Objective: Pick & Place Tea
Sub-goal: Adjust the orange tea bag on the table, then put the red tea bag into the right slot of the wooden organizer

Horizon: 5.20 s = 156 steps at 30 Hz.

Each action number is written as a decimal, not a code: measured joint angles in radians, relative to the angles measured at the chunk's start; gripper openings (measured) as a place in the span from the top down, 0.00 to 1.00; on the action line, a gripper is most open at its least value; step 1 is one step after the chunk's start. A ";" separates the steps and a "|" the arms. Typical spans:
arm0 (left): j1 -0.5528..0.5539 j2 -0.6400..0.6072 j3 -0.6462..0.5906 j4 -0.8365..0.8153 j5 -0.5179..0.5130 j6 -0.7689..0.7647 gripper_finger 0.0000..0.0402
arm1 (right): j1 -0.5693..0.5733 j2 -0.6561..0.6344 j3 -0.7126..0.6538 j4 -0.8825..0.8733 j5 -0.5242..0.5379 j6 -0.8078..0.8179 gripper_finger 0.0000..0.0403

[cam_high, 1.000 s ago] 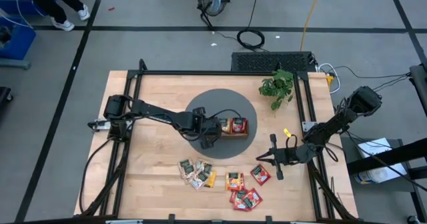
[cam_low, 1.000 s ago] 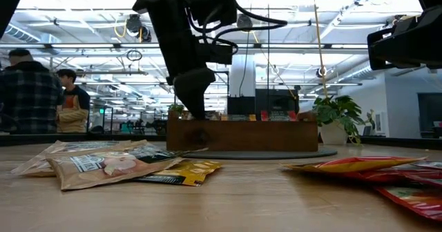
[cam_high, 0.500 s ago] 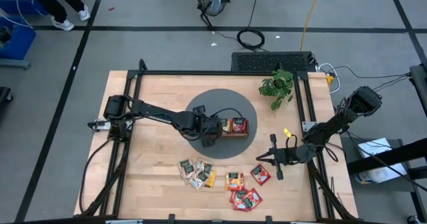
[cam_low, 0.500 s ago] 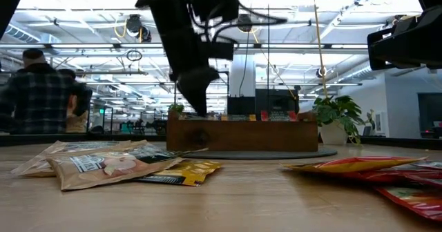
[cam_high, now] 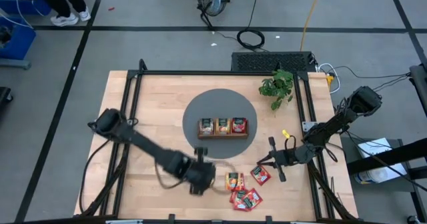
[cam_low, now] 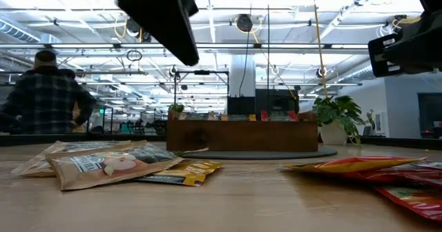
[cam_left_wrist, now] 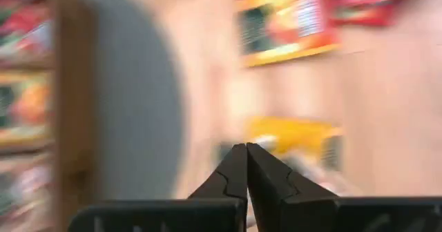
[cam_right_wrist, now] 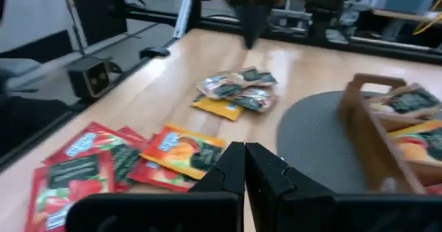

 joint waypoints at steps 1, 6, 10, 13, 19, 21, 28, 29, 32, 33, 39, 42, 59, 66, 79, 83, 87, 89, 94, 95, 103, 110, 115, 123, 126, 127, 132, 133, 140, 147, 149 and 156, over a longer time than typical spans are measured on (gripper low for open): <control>-0.027 0.000 -0.026 0.062 -0.004 0.006 0.96 | 0.000 0.000 0.000 0.000 -0.012 0.004 1.00; -0.124 0.000 -0.170 0.445 -0.061 0.122 0.99 | 0.000 0.000 0.000 0.000 -0.026 0.017 1.00; -0.136 0.000 -0.267 0.680 -0.054 0.173 0.96 | -0.003 0.000 0.000 -0.011 -0.078 0.046 1.00; -0.136 0.000 -0.314 0.733 -0.056 0.153 0.95 | -0.028 0.020 0.020 -0.049 -0.158 0.080 1.00; -0.117 0.001 -0.343 0.746 -0.056 0.126 0.95 | -0.097 0.181 0.176 -0.196 -0.158 0.095 1.00; -0.107 0.001 -0.343 0.755 -0.056 0.097 0.95 | -0.105 0.246 0.234 -0.241 -0.159 0.093 1.00; -0.099 0.001 -0.343 0.782 -0.056 0.023 0.95 | -0.107 0.416 0.391 -0.298 -0.282 0.063 1.00; -0.101 0.001 -0.343 0.784 -0.057 0.019 0.95 | -0.107 0.438 0.410 -0.308 -0.287 0.062 1.00; -0.113 0.001 -0.343 0.786 -0.056 0.017 0.95 | -0.118 0.503 0.471 -0.359 -0.286 0.043 1.00; -0.115 0.001 -0.343 0.786 -0.056 0.018 0.95 | -0.128 0.527 0.493 -0.366 -0.286 0.039 1.00; -0.119 0.001 -0.343 0.784 -0.056 0.043 0.95 | -0.200 0.604 0.587 -0.423 -0.289 0.006 1.00; -0.118 0.001 -0.343 0.774 -0.056 0.039 0.95 | -0.234 0.614 0.605 -0.466 -0.314 0.008 1.00; -0.115 0.001 -0.343 0.765 -0.056 0.027 0.95 | -0.374 0.631 0.607 -0.431 -0.421 -0.044 1.00; -0.103 0.002 -0.343 0.766 -0.057 0.023 0.95 | -0.414 0.662 0.610 -0.312 -0.390 -0.071 1.00; -0.054 0.008 -0.343 0.827 -0.031 0.031 0.95 | -0.181 0.413 0.610 -0.550 -0.100 -0.086 1.00; -0.019 0.071 -0.343 0.902 0.128 0.088 0.95 | -0.085 0.400 0.607 -0.659 -0.079 0.074 1.00; 0.006 0.152 -0.340 1.082 0.250 0.138 0.95 | -0.023 0.431 0.596 -0.643 -0.079 0.142 1.00; 0.023 0.179 -0.340 1.130 0.273 0.156 0.95 | -0.010 0.444 0.591 -0.647 -0.078 0.153 1.00; 0.057 0.182 -0.337 1.135 0.326 0.148 0.95 | -0.010 0.451 0.569 -0.643 -0.076 0.175 1.00; 0.062 0.182 -0.337 1.135 0.347 0.146 0.95 | -0.012 0.451 0.561 -0.643 -0.075 0.189 1.00; 0.075 0.195 -0.326 1.124 0.427 0.084 0.95 | -0.015 0.451 0.534 -0.638 -0.073 0.270 1.00; 0.068 0.212 -0.307 1.147 0.307 0.122 0.95 | 0.002 0.451 0.534 -0.626 -0.075 0.279 1.00; 0.073 0.212 -0.307 1.157 0.221 0.107 0.95 | 0.014 0.451 0.534 -0.621 -0.075 0.279 1.00; 0.130 0.212 -0.306 1.084 0.107 -0.074 0.95 | 0.027 0.451 0.534 -0.621 -0.009 0.284 1.00; 0.134 0.212 -0.306 1.027 0.110 -0.089 0.95 | 0.026 0.451 0.534 -0.621 0.004 0.306 1.00; 0.134 0.212 -0.306 1.007 0.110 -0.090 0.95 | 0.026 0.451 0.534 -0.621 0.003 0.311 1.00; 0.135 0.211 -0.305 0.904 0.108 -0.117 0.95 | 0.027 0.451 0.534 -0.629 -0.001 0.333 1.00; 0.135 0.209 -0.305 0.881 0.101 -0.125 0.95 | 0.026 0.451 0.534 -0.633 -0.012 0.335 1.00; 0.140 0.203 -0.301 0.755 0.071 -0.167 0.95 | 0.027 0.451 0.534 -0.642 -0.079 0.398 1.00; 0.129 0.155 -0.308 0.748 0.087 -0.089 0.95 | 0.026 0.451 0.534 -0.665 -0.080 0.465 1.00; 0.109 0.115 -0.313 0.755 0.081 -0.023 0.95 | 0.026 0.451 0.534 -0.670 -0.079 0.470 1.00; 0.063 0.073 -0.304 0.808 0.164 0.061 0.95 | 0.017 0.451 0.533 -0.701 -0.078 0.632 1.00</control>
